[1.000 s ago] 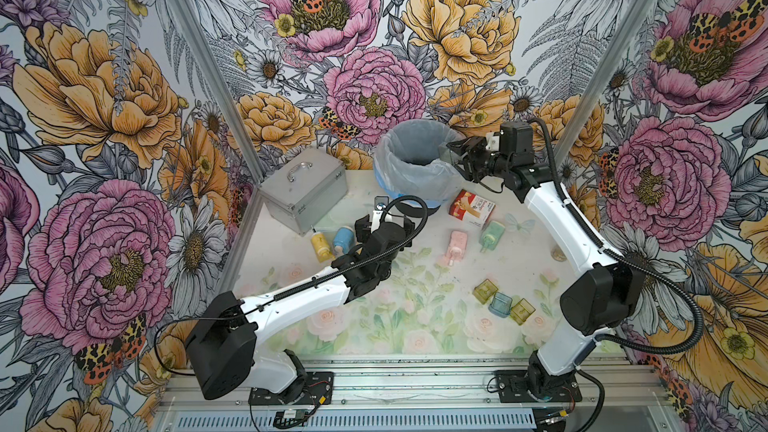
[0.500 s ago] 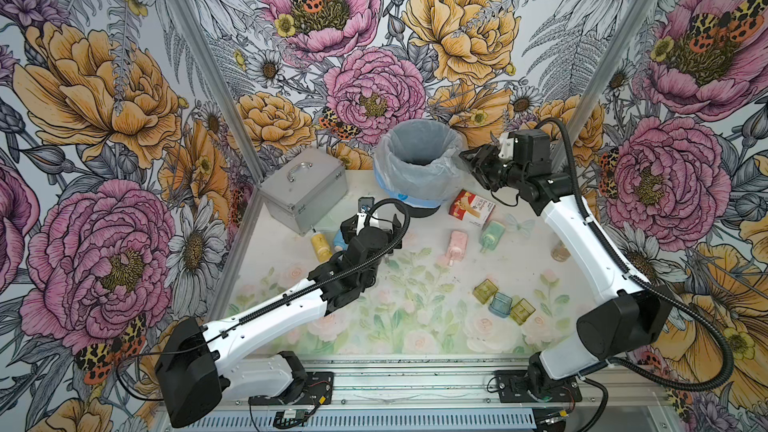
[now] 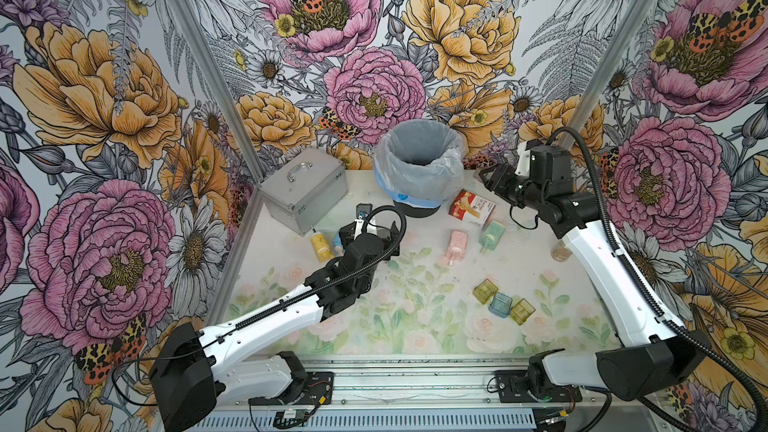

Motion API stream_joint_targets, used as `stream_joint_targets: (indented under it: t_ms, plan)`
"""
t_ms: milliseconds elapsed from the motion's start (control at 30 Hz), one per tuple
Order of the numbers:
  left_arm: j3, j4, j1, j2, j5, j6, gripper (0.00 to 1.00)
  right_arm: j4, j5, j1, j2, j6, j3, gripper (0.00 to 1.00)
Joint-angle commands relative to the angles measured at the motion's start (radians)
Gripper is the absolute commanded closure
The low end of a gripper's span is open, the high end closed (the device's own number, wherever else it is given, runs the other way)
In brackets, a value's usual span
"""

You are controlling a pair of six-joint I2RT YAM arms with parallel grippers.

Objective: Take out the pencil sharpener tray and clean the shavings
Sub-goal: Place the container at the center of the board.

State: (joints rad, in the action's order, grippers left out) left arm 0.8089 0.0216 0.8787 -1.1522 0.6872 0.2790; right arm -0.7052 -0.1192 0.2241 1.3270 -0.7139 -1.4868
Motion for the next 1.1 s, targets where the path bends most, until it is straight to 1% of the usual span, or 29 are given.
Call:
stream_joint_targets:
  t_ms: [0, 133, 267, 533, 800, 1067]
  plan:
    - [-0.033, -0.012, -0.009, 0.042, -0.047, 0.048, 0.01, -0.050, 0.091, 0.012, -0.072, 0.085, 0.036, 0.70]
    - [-0.065, -0.010, -0.007, 0.074, -0.076, 0.066, 0.01, -0.080, 0.135, 0.014, -0.161, 0.111, 0.115, 0.70]
    - [-0.051, 0.043, -0.006, 0.094, -0.080, 0.050, 0.01, -0.107, 0.169, 0.014, -0.238, 0.136, 0.189, 0.69]
    - [-0.065, 0.079, 0.003, 0.138, -0.107, 0.072, 0.01, -0.146, 0.209, 0.014, -0.349, 0.148, 0.319, 0.69]
    - [-0.081, 0.077, 0.013, 0.124, -0.131, 0.076, 0.01, -0.182, 0.248, 0.014, -0.418, 0.122, 0.432, 0.69]
    - [-0.102, 0.007, 0.013, 0.083, -0.144, 0.047, 0.01, -0.175, 0.259, 0.014, -0.474, 0.097, 0.544, 0.69]
